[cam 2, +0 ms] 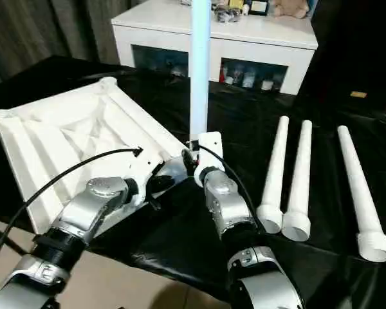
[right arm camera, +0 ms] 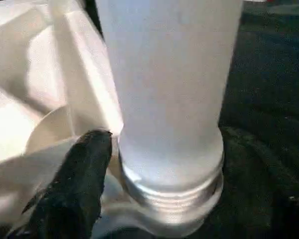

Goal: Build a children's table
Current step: Rotate leg to tighten

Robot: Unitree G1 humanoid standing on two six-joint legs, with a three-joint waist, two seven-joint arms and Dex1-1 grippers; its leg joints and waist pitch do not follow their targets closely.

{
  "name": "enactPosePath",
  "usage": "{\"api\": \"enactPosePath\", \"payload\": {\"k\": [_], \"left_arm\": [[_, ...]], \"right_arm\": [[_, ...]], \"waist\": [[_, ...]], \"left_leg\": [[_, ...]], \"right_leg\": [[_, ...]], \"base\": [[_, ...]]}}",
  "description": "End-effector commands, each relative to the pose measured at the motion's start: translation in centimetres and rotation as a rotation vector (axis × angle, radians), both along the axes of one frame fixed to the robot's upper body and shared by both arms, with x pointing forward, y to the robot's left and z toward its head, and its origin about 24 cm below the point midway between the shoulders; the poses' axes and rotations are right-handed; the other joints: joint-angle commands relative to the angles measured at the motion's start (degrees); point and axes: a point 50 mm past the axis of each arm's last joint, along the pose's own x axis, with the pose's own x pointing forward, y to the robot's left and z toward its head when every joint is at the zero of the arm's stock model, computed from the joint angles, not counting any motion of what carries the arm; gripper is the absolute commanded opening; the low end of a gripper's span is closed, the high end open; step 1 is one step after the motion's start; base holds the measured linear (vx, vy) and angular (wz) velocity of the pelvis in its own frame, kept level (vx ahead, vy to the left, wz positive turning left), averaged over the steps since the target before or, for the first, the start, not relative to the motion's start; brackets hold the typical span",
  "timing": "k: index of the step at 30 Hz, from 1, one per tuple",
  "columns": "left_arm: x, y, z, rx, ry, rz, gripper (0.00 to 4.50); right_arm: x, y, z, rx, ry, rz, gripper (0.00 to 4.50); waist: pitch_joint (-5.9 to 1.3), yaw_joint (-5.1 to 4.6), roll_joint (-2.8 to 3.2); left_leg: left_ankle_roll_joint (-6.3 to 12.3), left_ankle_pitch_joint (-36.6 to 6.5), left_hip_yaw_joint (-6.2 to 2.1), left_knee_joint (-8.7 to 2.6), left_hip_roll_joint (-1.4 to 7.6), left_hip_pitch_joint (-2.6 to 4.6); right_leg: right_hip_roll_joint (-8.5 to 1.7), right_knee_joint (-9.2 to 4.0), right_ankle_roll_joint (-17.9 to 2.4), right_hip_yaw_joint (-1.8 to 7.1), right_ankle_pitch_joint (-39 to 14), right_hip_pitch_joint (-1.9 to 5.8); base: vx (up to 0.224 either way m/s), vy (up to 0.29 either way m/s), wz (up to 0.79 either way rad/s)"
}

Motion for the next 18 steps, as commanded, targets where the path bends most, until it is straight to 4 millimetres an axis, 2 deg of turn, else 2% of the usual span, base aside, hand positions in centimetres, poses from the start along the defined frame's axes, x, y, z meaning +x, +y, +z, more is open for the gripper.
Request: {"api": "enactPosePath", "payload": {"k": [1,2,3,4,5,6,7,8,10,11,13,15,17,18], "left_arm": [[-0.3,0.0,-0.3,0.027,-0.004,-0.029,0.00],[-0.8,0.5,-0.3,0.033,-0.001,-0.091,0.00],[-1.8,1.2,-0.2,0.026,0.001,-0.212,0.00],[-2.2,1.5,-0.2,0.023,0.008,-0.242,0.00],[-2.4,2.0,-0.1,0.024,0.005,-0.270,0.00],[-2.8,2.2,0.2,0.016,-0.003,-0.319,0.00],[-3.1,2.3,0.3,0.011,-0.010,-0.355,0.00],[-3.5,2.5,0.4,0.001,-0.003,-0.390,0.00],[-4.4,3.3,0.8,-0.007,0.025,-0.468,0.00],[-4.7,3.6,0.9,-0.011,0.036,-0.490,0.00],[-4.9,4.0,1.1,-0.019,0.040,-0.494,0.00],[-4.9,4.6,1.4,-0.011,0.038,-0.496,0.00],[-5.0,5.1,1.3,0.004,0.043,-0.502,0.00],[-5.0,5.2,1.3,0.008,0.044,-0.503,0.00]], "right_arm": [[-0.8,1.6,-0.5,0.018,0.030,0.118,3.81],[-0.9,0.9,-0.1,0.010,0.006,0.184,3.81],[-1.3,-0.2,0.4,-0.005,-0.025,0.305,3.81],[-1.5,-0.6,0.5,-0.019,-0.037,0.362,3.81],[-2.0,-1.1,0.7,-0.050,-0.065,0.448,3.81],[-2.3,-1.4,0.8,-0.050,-0.076,0.506,3.81],[-2.6,-1.7,0.8,-0.048,-0.083,0.542,3.81],[-2.8,-2.0,0.9,-0.030,-0.076,0.564,3.81],[-3.0,-2.9,1.1,-0.022,-0.074,0.617,3.81],[-3.1,-3.2,1.1,-0.022,-0.073,0.637,3.81],[-3.3,-3.6,1.2,-0.028,-0.073,0.660,3.81],[-3.6,-3.9,1.4,-0.024,-0.068,0.711,3.81],[-3.8,-4.0,1.4,-0.020,-0.053,0.754,3.81],[-3.8,-4.0,1.4,-0.022,-0.052,0.759,3.81]], "waist": [[-2.88,0.11,-0.24],[-2.87,-0.28,-0.27],[-2.87,-0.28,-0.27],[-3.21,-0.31,-0.01],[-3.29,-0.16,0.15],[-3.44,-0.24,0.02],[-3.44,-0.24,0.02],[-3.72,-0.02,0.08],[-3.92,0.04,-0.09],[-3.84,0.16,0.06],[-3.70,0.23,0.13],[-3.44,0.45,0.08],[-3.37,0.41,0.04],[-3.32,0.37,-0.39]], "left_leg": [[-0.20,-13.27,-1.42,-5.02,2.95,-0.22],[0.00,-12.70,-1.32,-4.88,2.91,-0.25],[0.00,-12.70,-1.32,-4.88,2.91,-0.25],[1.07,-10.12,-1.49,-4.72,3.17,-0.69],[1.58,-9.40,-1.20,-4.34,3.18,-0.28],[2.48,-7.35,-1.09,-4.09,3.00,-0.50],[2.48,-7.35,-1.09,-4.09,3.00,-0.50],[4.18,-3.89,-1.00,-3.72,3.02,-0.56],[5.59,-2.35,-0.90,-3.44,2.93,-0.67],[6.28,-2.17,-0.88,-3.43,3.11,-0.57],[6.45,-3.03,-0.73,-3.40,3.17,-0.38],[5.19,-5.76,-0.77,-3.76,3.28,-0.35],[4.39,-6.78,-0.80,-3.82,3.30,-0.36],[4.33,-7.06,-0.73,-3.86,3.28,-0.38]], "right_leg": [[-4.83,-5.11,-9.23,2.71,-13.84,1.88],[-4.85,-5.06,-10.21,2.82,-12.34,1.93],[-4.85,-5.06,-10.21,2.82,-12.34,1.93],[-4.85,-4.42,-10.37,2.79,-7.76,2.40],[-4.60,-4.38,-11.54,2.69,-4.75,2.04],[-4.57,-3.83,-13.15,2.74,-0.29,2.33],[-4.57,-3.83,-13.15,2.74,-0.29,2.33],[-4.52,-3.21,-14.50,2.64,5.72,2.35],[-4.36,-2.71,-16.09,2.55,9.81,2.42],[-4.35,-2.67,-16.67,2.47,10.40,2.22],[-4.25,-2.70,-17.23,2.45,9.69,1.97],[-4.37,-3.11,-16.84,2.47,4.68,2.14],[-4.37,-3.20,-16.46,2.51,3.13,2.16],[-4.39,-3.30,-16.32,2.53,2.56,2.16]], "base": [[0.000,0.000,0.00],[0.000,0.000,0.00],[0.000,0.000,0.00],[0.000,0.000,0.00],[0.000,0.000,0.00],[0.000,0.000,0.00],[0.000,0.000,0.00],[0.000,0.000,0.00],[0.000,0.000,0.00],[0.000,0.000,0.00],[0.000,0.000,0.00],[0.000,0.000,0.00],[0.000,0.000,0.00],[0.000,0.000,0.00]]}}
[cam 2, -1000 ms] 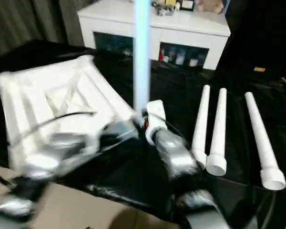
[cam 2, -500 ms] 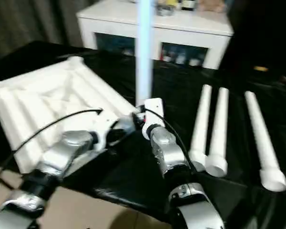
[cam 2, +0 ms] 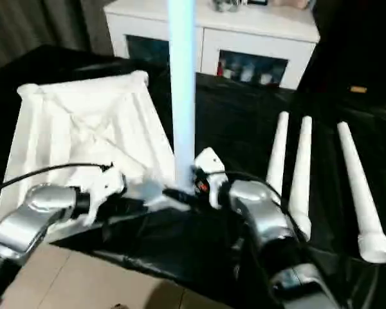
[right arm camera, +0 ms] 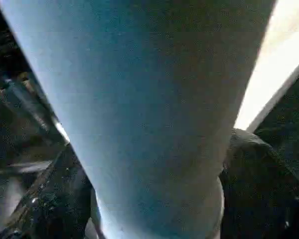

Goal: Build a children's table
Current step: Rotate leg to tighten

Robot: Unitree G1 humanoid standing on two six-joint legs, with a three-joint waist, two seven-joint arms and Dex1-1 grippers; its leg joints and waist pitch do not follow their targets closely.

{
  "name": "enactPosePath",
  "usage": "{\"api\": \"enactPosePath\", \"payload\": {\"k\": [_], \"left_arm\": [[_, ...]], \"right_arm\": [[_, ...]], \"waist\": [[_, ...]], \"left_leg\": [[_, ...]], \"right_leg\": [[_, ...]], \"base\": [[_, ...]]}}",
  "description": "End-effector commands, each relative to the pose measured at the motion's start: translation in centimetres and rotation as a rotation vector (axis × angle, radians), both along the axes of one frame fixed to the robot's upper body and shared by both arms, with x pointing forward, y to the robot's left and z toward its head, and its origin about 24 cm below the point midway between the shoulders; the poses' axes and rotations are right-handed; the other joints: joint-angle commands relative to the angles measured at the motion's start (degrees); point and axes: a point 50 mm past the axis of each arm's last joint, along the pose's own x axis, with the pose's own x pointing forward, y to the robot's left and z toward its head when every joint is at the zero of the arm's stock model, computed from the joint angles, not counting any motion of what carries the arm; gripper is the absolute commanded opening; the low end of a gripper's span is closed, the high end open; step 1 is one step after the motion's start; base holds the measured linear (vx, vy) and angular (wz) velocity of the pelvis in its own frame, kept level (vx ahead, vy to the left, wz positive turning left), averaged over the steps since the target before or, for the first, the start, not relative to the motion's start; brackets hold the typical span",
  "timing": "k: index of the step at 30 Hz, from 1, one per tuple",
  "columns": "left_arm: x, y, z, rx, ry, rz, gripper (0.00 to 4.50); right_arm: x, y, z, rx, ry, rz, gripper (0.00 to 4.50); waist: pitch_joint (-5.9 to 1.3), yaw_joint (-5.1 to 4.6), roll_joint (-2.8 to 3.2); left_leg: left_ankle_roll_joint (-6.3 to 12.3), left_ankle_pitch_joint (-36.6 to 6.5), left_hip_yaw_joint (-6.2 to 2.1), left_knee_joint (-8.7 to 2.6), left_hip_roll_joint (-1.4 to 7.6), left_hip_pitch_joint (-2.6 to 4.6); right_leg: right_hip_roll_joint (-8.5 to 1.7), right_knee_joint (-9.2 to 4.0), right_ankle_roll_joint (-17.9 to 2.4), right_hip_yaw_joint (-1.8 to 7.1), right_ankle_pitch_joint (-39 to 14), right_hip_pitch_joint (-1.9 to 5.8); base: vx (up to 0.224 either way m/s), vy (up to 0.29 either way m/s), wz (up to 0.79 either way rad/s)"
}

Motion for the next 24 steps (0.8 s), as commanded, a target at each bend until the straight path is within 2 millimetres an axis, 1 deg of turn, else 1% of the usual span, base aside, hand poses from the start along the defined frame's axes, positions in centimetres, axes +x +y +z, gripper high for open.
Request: {"api": "enactPosePath", "payload": {"k": [1,2,3,4,5,6,7,8,12,15,16,17,18,19,20,21,22,23,24], "left_arm": [[-0.4,-0.2,0.2,-0.001,0.002,-0.059,0.00],[-0.4,-0.1,0.1,0.003,0.002,-0.059,0.00],[-0.4,0.0,0.2,0.002,0.003,-0.059,0.00],[-0.4,0.0,0.2,0.002,0.003,-0.058,0.00],[-0.4,0.1,0.2,0.001,0.003,-0.059,0.00],[-0.4,0.1,0.2,0.001,0.004,-0.057,0.00],[-0.4,0.1,0.2,0.001,0.004,-0.056,0.00],[-0.4,0.1,0.2,0.000,0.006,-0.056,0.00],[-0.4,0.1,0.1,-0.002,0.011,-0.058,0.00],[-0.3,0.1,-0.1,0.007,0.016,-0.044,0.00],[-0.2,0.1,-0.4,0.020,0.020,-0.019,0.00],[-0.1,0.1,-0.5,0.026,0.022,-0.007,0.00],[0.3,-0.1,-0.8,0.027,0.021,0.050,0.00],[0.9,-0.2,-1.1,0.035,0.022,0.125,0.00],[1.0,-0.2,-1.1,0.035,0.023,0.132,0.00],[1.4,-0.4,-1.3,0.042,0.024,0.185,0.00],[1.8,-0.6,-1.5,0.051,0.023,0.230,0.00],[2.5,-1.4,-1.8,0.046,0.030,0.311,0.00],[2.8,-1.8,-2.0,0.037,0.037,0.347,0.00]], "right_arm": [[0.0,-0.1,0.5,0.002,-0.013,0.023,3.81],[-0.1,0.0,0.4,-0.001,-0.007,0.037,3.64],[-0.1,-0.1,0.4,-0.001,-0.001,0.042,3.44],[-0.2,0.0,0.3,-0.001,0.007,0.049,3.42],[-0.2,0.0,0.2,0.000,0.011,0.053,3.42],[-0.3,-0.1,0.2,-0.001,0.014,0.052,3.26],[-0.3,-0.1,0.1,-0.001,0.015,0.051,3.26],[-0.3,-0.1,0.1,0.003,0.021,0.051,3.13],[-0.3,0.2,0.0,0.016,0.040,0.043,2.79],[0.0,0.4,-0.6,-0.006,0.049,-0.018,2.72],[0.3,0.5,-1.0,-0.030,0.046,-0.084,2.72],[0.4,0.6,-1.2,-0.041,0.045,-0.113,2.71],[0.7,0.8,-1.7,-0.054,0.056,-0.191,2.71],[1.0,0.9,-2.2,-0.062,0.085,-0.276,2.70],[1.0,0.9,-2.2,-0.063,0.088,-0.283,2.70],[1.2,1.1,-2.5,-0.071,0.110,-0.346,2.70],[1.4,1.2,-2.8,-0.080,0.125,-0.415,2.70],[1.8,1.5,-3.3,-0.096,0.150,-0.550,2.69],[2.0,1.7,-3.5,-0.103,0.162,-0.609,2.69]], "waist": [[-3.45,-0.01,0.06],[-3.42,0.06,0.17],[-3.42,0.09,-0.02],[-3.45,0.16,0.04],[-3.47,0.23,0.09],[-3.51,0.28,0.10],[-3.58,0.32,0.05],[-3.65,0.37,0.02],[-3.66,0.58,0.03],[-3.62,0.58,0.03],[-3.48,0.42,0.00],[-3.46,0.38,-0.02],[-3.18,-0.05,0.02],[-3.06,-0.21,-0.03],[-2.79,-0.49,0.01],[-2.81,-0.59,0.06],[-2.71,-0.69,0.06],[-2.43,-0.89,0.17],[-2.12,-1.11,0.07]], "left_leg": [[3.60,-7.59,-0.72,-4.13,3.16,0.85],[3.00,-8.36,-0.70,-4.15,3.14,0.93],[2.86,-8.39,-0.65,-4.16,3.15,0.97],[2.70,-8.02,-0.71,-4.15,3.17,0.94],[2.65,-7.82,-0.70,-4.15,3.20,0.95],[2.64,-7.33,-0.71,-4.12,3.17,0.93],[2.72,-6.73,-0.71,-4.07,3.14,0.91],[2.94,-6.08,-0.71,-3.98,3.10,0.89],[3.39,-5.58,-0.66,-3.87,3.03,0.85],[3.02,-5.96,-0.72,-3.98,3.06,0.86],[2.48,-6.42,-0.73,-4.09,3.06,0.82],[2.08,-6.96,-0.73,-4.16,2.97,0.87],[0.57,-9.83,-0.87,-4.58,3.04,0.97],[0.06,-11.07,-0.80,-4.64,2.98,1.13],[-1.13,-13.57,-0.92,-4.90,2.98,1.41],[-1.72,-14.43,-1.00,-4.95,2.97,1.52],[-1.98,-15.43,-1.01,-5.02,2.93,1.65],[-2.80,-17.37,-1.16,-5.19,2.94,1.78],[-3.65,-20.19,-1.32,-5.31,2.80,2.14]], "right_leg": [[-4.49,-3.31,-16.02,2.60,1.97,3.03],[-4.65,-3.56,-15.68,2.67,-0.16,2.97],[-4.62,-3.60,-15.58,2.68,-0.48,2.97],[-4.60,-3.47,-15.52,2.70,-0.37,2.95],[-4.59,-3.45,-15.49,2.69,-0.16,2.95],[-4.53,-3.34,-15.47,2.66,0.55,2.93],[-4.50,-3.22,-15.49,2.64,1.48,2.96],[-4.51,-3.10,-15.60,2.63,2.51,3.01],[-4.49,-3.06,-15.74,2.62,3.23,3.03],[-4.53,-3.13,-15.51,2.60,2.10,2.99],[-4.54,-3.23,-15.31,2.63,0.84,2.85],[-4.54,-3.38,-15.17,2.61,-0.03,2.94],[-4.60,-3.75,-14.44,2.63,-4.40,2.89],[-4.59,-4.04,-14.20,2.69,-6.27,2.71],[-4.60,-4.40,-13.69,2.74,-10.54,2.55],[-4.65,-4.45,-13.30,2.74,-12.31,2.61],[-4.70,-4.76,-12.89,2.78,-14.27,2.45],[-4.81,-5.11,-11.93,2.87,-17.65,2.25],[-4.91,-5.69,-10.69,2.86,-22.86,1.84]], "base": [[0.000,0.000,0.00],[0.000,0.000,0.00],[0.000,0.000,0.00],[0.000,0.000,0.00],[0.000,0.000,0.00],[0.000,0.000,0.00],[0.000,0.000,0.00],[0.000,0.000,0.00],[0.000,0.000,0.00],[0.000,0.000,0.00],[0.000,0.000,0.00],[0.000,0.000,0.00],[0.000,0.000,0.00],[0.000,0.000,0.00],[0.000,0.000,0.00],[0.000,0.000,0.00],[0.000,0.000,0.00],[0.000,0.000,0.00],[0.000,0.000,0.00]]}}
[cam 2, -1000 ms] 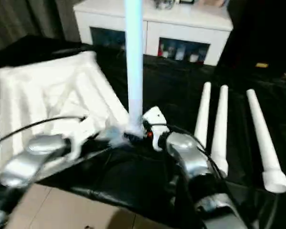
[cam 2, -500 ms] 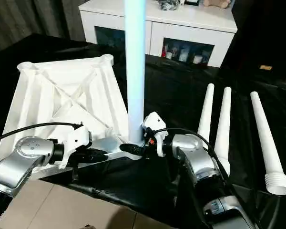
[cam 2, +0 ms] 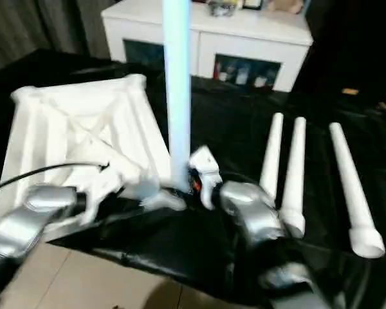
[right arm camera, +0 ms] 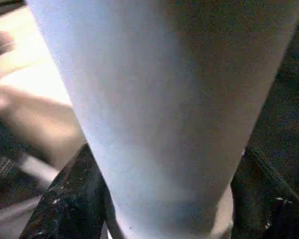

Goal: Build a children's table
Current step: Rotate leg to tighten

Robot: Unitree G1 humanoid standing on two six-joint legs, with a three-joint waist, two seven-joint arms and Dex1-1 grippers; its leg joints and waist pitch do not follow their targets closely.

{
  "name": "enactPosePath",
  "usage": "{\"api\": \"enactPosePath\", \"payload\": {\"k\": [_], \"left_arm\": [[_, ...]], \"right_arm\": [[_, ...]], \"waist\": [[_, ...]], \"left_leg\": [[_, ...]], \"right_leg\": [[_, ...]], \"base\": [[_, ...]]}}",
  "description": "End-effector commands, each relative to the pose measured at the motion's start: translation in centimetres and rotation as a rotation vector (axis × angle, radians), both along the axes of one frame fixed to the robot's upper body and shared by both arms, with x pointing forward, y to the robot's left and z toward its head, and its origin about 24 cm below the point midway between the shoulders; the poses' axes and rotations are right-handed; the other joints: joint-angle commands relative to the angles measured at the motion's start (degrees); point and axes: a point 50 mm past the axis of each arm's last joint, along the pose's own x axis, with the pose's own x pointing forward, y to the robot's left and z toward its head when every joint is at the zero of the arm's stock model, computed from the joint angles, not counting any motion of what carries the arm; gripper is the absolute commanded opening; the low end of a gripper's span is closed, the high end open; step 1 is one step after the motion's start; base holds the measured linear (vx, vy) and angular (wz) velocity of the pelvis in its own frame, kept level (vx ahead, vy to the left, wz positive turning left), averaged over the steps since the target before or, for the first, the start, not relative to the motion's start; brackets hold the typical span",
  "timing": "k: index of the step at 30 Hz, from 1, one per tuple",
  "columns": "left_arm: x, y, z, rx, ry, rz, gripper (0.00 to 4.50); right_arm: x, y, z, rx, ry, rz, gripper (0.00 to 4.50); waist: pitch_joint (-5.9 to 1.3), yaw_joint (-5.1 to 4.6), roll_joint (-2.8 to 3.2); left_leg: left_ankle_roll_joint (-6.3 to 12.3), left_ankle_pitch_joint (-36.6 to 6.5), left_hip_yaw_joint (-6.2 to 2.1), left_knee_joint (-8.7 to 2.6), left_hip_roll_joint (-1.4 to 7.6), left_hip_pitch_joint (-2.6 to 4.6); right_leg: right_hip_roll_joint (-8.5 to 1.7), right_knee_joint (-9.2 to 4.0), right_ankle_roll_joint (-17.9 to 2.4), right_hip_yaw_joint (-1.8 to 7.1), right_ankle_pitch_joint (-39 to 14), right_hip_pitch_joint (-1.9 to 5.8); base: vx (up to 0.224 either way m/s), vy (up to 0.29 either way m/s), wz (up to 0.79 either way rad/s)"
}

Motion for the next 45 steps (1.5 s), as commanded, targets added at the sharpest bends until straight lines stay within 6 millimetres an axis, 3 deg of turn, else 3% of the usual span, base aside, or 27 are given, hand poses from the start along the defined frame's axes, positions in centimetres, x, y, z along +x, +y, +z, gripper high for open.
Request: {"api": "enactPosePath", "payload": {"k": [1,3,6,8,9,10,11,14,17,19,20,23,24,27,29,31,33,37,38,42,43,45], "left_arm": [[0.6,-0.3,-1.0,0.030,0.033,0.130,0.00],[1.2,-1.5,-1.3,0.015,0.045,0.190,0.00],[1.9,-3.1,-1.6,0.001,0.042,0.262,0.00],[2.4,-3.5,-1.5,0.020,0.005,0.285,0.00],[2.5,-3.6,-1.5,0.028,0.000,0.289,0.00],[2.5,-3.7,-1.5,0.038,-0.010,0.288,0.00],[2.6,-3.7,-1.4,0.042,-0.013,0.287,0.00],[2.6,-3.5,-1.3,0.053,-0.019,0.282,0.00],[2.4,-3.0,-1.0,0.063,-0.032,0.245,0.00],[2.0,-2.2,-0.9,0.071,-0.022,0.196,0.00],[1.7,-1.9,-0.9,0.075,-0.023,0.156,0.00],[1.2,-1.4,-0.9,0.086,-0.011,0.102,0.00],[0.8,-0.9,-0.9,0.085,0.009,0.081,0.00],[0.0,0.0,-0.7,0.086,0.032,0.008,0.00],[-0.6,0.7,-0.6,0.089,0.046,-0.041,0.00],[-1.1,0.9,-0.4,0.078,0.056,-0.100,0.00],[-2.3,1.5,0.2,0.066,0.072,-0.260,0.00],[-2.6,2.4,0.7,0.085,0.071,-0.297,0.00],[-2.4,2.6,0.8,0.087,0.064,-0.290,0.00],[-2.5,2.9,1.0,0.091,0.064,-0.291,0.00],[-2.5,3.0,1.0,0.092,0.065,-0.294,0.00],[-2.6,3.1,1.0,0.092,0.065,-0.297,0.00]], "right_arm": [[-0.3,-0.8,-2.7,-0.093,0.133,-0.187,2.69],[-0.1,-0.3,-3.2,-0.097,0.164,-0.314,2.69],[0.1,0.7,-3.4,-0.076,0.199,-0.445,2.69],[0.4,1.7,-3.0,-0.040,0.180,-0.436,2.69],[0.5,1.9,-2.8,-0.026,0.178,-0.436,2.69],[0.8,2.1,-2.4,-0.006,0.157,-0.432,3.25],[0.9,2.2,-2.2,0.002,0.147,-0.431,3.39],[1.2,2.1,-1.8,0.013,0.121,-0.428,3.59],[1.5,1.9,-1.2,0.017,0.089,-0.399,3.92],[1.8,1.7,-0.4,0.042,0.043,-0.318,4.17],[1.8,1.5,0.0,0.049,0.015,-0.261,4.17],[1.7,1.1,0.3,0.038,-0.021,-0.172,4.17],[1.6,0.6,0.6,0.043,-0.034,-0.114,4.17],[1.1,-0.7,1.1,0.032,-0.075,0.025,4.17],[0.6,-1.6,1.4,0.006,-0.101,0.126,4.17],[0.3,-2.0,1.4,-0.004,-0.107,0.177,4.17],[-0.4,-2.7,1.7,0.005,-0.093,0.287,4.17],[-1.3,-2.8,1.8,0.028,-0.072,0.409,4.17],[-1.6,-2.7,1.8,0.032,-0.066,0.435,4.17],[-2.4,-2.5,1.5,0.017,-0.048,0.515,4.17],[-2.6,-2.4,1.4,0.016,-0.039,0.530,3.91],[-2.7,-2.4,1.3,0.020,-0.031,0.530,3.83]], "waist": [[-2.36,-0.10,0.28],[-2.48,-0.07,0.23],[-2.72,0.00,0.48],[-2.78,0.03,0.07],[-2.79,0.26,0.15],[-2.88,0.30,0.32],[-2.94,0.27,0.29],[-3.06,-0.05,0.23],[-3.02,-0.19,0.38],[-3.08,-0.18,0.24],[-3.12,-0.59,0.41],[-3.40,-0.48,0.43],[-3.67,-0.41,0.47],[-4.05,-0.14,0.59],[-3.92,0.12,0.43],[-3.86,0.26,0.55],[-3.58,0.51,0.71],[-3.34,0.37,0.68],[-3.19,0.66,0.77],[-3.22,0.94,0.53],[-3.30,0.99,0.49],[-3.41,1.02,0.45]], "left_leg": [[-3.70,-21.54,-1.63,-5.23,2.74,0.99],[-3.47,-20.56,-1.59,-5.29,2.76,0.84],[-3.45,-19.55,-1.43,-5.16,2.65,0.90],[-2.82,-19.61,-1.16,-5.02,2.48,0.98],[-2.53,-19.38,-1.13,-4.94,2.46,0.97],[-2.00,-18.12,-1.11,-5.00,2.49,0.61],[-1.77,-17.44,-1.18,-5.07,2.53,0.37],[-1.25,-14.63,-1.38,-5.26,2.54,-0.51],[-1.09,-15.45,-1.28,-5.18,2.59,-0.19],[-0.80,-15.35,-1.40,-5.24,2.69,-0.39],[-0.41,-14.53,-1.61,-5.41,2.74,-0.98],[0.25,-11.64,-1.30,-4.89,2.88,-0.51],[1.09,-8.16,-1.14,-4.59,2.84,-0.66],[3.94,-2.84,-0.93,-3.90,2.70,-0.92],[5.26,-3.22,-0.90,-3.85,2.84,-0.90],[5.46,-4.76,-0.70,-3.80,2.75,-0.58],[4.43,-7.08,-0.87,-4.18,3.02,-0.51],[3.23,-9.58,-0.82,-4.52,3.15,-0.27],[2.60,-10.66,-0.69,-4.61,3.25,0.07],[1.61,-10.38,-0.83,-4.71,3.15,-0.26],[1.57,-10.24,-0.79,-4.61,3.07,-0.23],[1.79,-9.08,-0.76,-4.45,2.98,-0.33]], "right_leg": [[-5.04,-6.03,-9.52,2.74,-25.24,0.97],[-5.09,-6.25,-8.65,2.92,-24.49,0.87],[-4.78,-5.90,-9.01,2.95,-20.19,0.70],[-4.59,-6.03,-8.97,2.91,-18.65,0.59],[-4.73,-6.00,-8.89,3.01,-18.39,0.62],[-4.81,-5.85,-9.02,3.10,-17.02,0.87],[-4.80,-5.72,-9.08,3.03,-16.22,1.10],[-4.80,-5.29,-9.24,2.73,-12.64,1.87],[-4.83,-5.52,-9.25,2.79,-14.31,1.56],[-4.96,-5.36,-9.54,2.80,-13.66,1.80],[-4.90,-5.24,-9.77,2.59,-13.39,2.12],[-4.75,-4.91,-11.54,2.64,-7.39,1.99],[-4.60,-4.08,-13.49,2.55,-0.33,2.29],[-4.52,-3.12,-15.52,2.48,9.61,2.44],[-4.37,-3.09,-15.63,2.38,10.87,2.46],[-4.32,-3.25,-16.32,2.38,9.29,2.17],[-4.58,-3.70,-16.21,2.43,4.46,2.21],[-4.37,-4.00,-15.74,2.47,0.29,1.97],[-4.30,-4.16,-15.52,2.56,-1.32,1.67],[-4.50,-4.02,-14.77,2.61,-1.92,1.96],[-4.51,-4.00,-14.60,2.64,-2.05,1.96],[-4.58,-3.94,-14.87,2.68,-0.98,2.01]], "base": [[0.000,0.000,0.00],[0.000,0.000,0.00],[0.000,0.000,0.00],[0.000,0.000,0.00],[0.000,0.000,0.00],[0.000,0.000,0.00],[0.000,0.000,0.00],[0.000,0.000,0.00],[0.000,0.000,0.00],[0.000,0.000,0.00],[0.000,0.000,0.00],[0.000,0.000,0.00],[0.000,0.000,0.00],[0.000,0.000,0.00],[0.000,0.000,0.00],[0.000,0.000,0.00],[0.000,0.000,0.00],[0.000,0.000,0.00],[0.000,0.000,0.00],[0.000,0.000,0.00],[0.000,0.000,0.00],[0.000,0.000,0.00]]}}
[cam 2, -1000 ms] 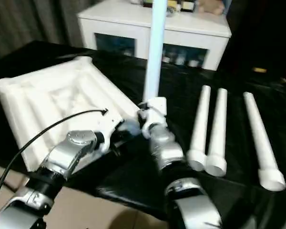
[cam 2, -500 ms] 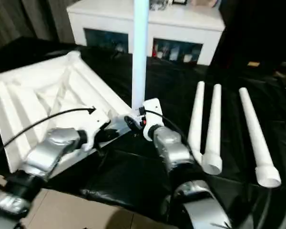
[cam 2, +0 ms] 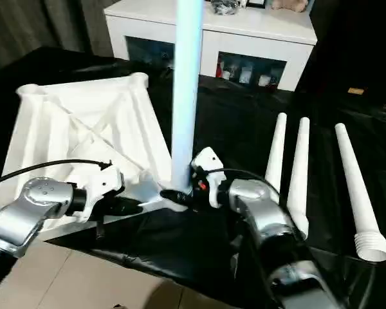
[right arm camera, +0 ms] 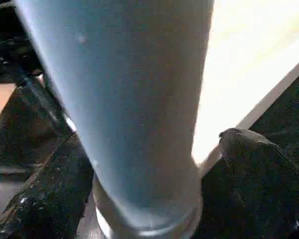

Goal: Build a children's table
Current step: Rotate leg to tighten

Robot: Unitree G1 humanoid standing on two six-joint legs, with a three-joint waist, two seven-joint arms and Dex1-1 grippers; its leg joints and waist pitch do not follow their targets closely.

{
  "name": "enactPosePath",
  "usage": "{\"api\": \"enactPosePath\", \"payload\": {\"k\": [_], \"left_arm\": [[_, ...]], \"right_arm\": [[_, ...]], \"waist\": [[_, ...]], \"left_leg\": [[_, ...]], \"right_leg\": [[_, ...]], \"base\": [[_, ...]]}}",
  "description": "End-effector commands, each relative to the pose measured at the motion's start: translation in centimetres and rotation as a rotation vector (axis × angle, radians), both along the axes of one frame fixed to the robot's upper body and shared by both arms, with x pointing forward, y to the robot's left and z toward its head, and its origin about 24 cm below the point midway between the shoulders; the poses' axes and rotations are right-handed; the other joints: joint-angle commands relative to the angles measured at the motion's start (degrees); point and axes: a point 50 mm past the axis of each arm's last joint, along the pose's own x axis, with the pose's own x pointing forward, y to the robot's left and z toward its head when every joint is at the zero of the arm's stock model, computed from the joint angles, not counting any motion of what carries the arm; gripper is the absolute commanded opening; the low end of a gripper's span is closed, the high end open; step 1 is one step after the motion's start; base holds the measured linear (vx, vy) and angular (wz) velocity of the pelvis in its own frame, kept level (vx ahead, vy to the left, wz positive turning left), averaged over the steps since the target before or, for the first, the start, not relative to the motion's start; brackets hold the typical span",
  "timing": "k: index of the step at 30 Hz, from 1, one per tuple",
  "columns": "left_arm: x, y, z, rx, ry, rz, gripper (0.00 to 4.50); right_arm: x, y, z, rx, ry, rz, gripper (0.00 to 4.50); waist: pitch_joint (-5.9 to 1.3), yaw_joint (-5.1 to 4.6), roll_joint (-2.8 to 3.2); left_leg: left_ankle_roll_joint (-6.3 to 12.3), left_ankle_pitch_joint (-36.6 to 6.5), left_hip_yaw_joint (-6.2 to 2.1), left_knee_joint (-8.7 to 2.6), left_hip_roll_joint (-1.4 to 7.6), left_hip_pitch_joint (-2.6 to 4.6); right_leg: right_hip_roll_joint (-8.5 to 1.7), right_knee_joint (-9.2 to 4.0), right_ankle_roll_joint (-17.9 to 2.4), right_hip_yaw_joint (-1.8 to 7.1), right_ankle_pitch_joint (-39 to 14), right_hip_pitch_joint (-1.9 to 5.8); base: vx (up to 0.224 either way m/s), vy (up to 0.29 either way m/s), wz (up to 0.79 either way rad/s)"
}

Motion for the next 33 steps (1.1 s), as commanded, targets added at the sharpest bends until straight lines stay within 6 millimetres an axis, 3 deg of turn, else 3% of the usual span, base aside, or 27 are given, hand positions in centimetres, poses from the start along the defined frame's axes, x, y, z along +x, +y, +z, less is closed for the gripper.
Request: {"api": "enactPosePath", "payload": {"k": [1,9,18,20,24,26,27,29,31,33], "left_arm": [[-0.6,-0.2,-0.5,0.020,0.030,-0.041,0.00],[-0.7,0.0,-0.6,0.022,0.035,-0.046,0.00],[-0.7,-0.2,-0.7,0.010,0.036,-0.040,0.00],[-0.6,-0.6,-1.0,-0.006,0.042,-0.010,0.00],[0.2,-1.7,-1.9,-0.036,0.040,0.107,0.00],[1.1,-2.7,-2.7,-0.041,0.029,0.224,0.00],[1.7,-3.5,-3.3,-0.040,0.020,0.310,0.00],[2.3,-4.7,-3.8,-0.037,0.020,0.379,0.00],[2.6,-5.9,-4.0,-0.035,0.014,0.410,0.00],[2.7,-6.4,-4.1,-0.033,0.009,0.421,0.00]], "right_arm": [[-0.4,0.2,-0.3,-0.002,0.027,0.021,3.77],[-0.8,-0.2,-0.8,-0.038,0.046,0.044,2.96],[-0.7,0.2,-0.8,0.010,0.060,-0.006,2.70],[-0.2,0.4,-1.2,0.045,0.065,-0.117,2.69],[0.8,0.5,-2.9,0.013,0.110,-0.387,2.69],[1.4,0.2,-4.1,-0.005,0.169,-0.608,2.69],[1.6,-0.1,-5.0,-0.026,0.217,-0.767,2.68],[1.6,-0.1,-5.7,-0.040,0.255,-0.883,2.68],[1.6,0.3,-5.9,-0.043,0.266,-0.952,2.68],[1.7,0.5,-6.0,-0.047,0.264,-0.985,2.68]], "waist": [[-3.42,0.06,0.36],[-3.47,0.20,0.38],[-3.48,0.44,0.33],[-3.45,0.38,0.35],[-3.04,-0.46,0.32],[-2.81,-0.89,0.35],[-2.13,-1.15,0.35],[-2.21,-1.14,0.26],[-2.45,-1.04,0.29],[-2.46,-0.93,0.23]], "left_leg": [[1.84,-8.61,-0.76,-4.11,2.94,0.63],[2.10,-7.94,-0.76,-4.03,2.96,0.68],[2.04,-7.83,-0.73,-3.99,2.94,0.71],[1.97,-7.93,-0.69,-4.02,2.96,0.70],[-0.56,-11.07,-0.84,-4.47,2.86,0.80],[-1.44,-13.81,-0.91,-4.64,2.81,1.05],[-2.80,-18.90,-1.06,-4.92,2.70,1.70],[-3.57,-22.41,-1.55,-5.00,2.72,2.27],[-3.19,-22.15,-1.66,-5.16,2.73,2.05],[-3.01,-22.16,-1.52,-5.15,2.60,2.23]], "right_leg": [[-4.58,-3.61,-14.77,2.76,-0.44,2.94],[-4.40,-3.45,-15.13,2.61,0.87,2.94],[-4.45,-3.48,-14.93,2.63,0.16,2.91],[-4.50,-3.44,-14.94,2.70,0.03,2.80],[-4.60,-4.11,-14.17,2.73,-6.21,2.59],[-4.67,-4.57,-13.38,2.85,-11.04,2.41],[-4.76,-5.58,-11.57,2.84,-20.14,1.83],[-5.02,-6.22,-9.20,2.77,-26.40,1.59],[-4.98,-6.38,-7.89,2.84,-25.77,1.69],[-4.75,-6.47,-7.47,2.86,-24.80,1.31]], "base": [[0.000,0.000,0.00],[0.000,0.000,0.00],[0.000,0.000,0.00],[0.000,0.000,0.00],[0.000,0.000,0.00],[0.000,0.000,0.00],[0.000,0.000,0.00],[0.000,0.000,0.00],[0.000,0.000,0.00],[0.000,0.000,0.00]]}}
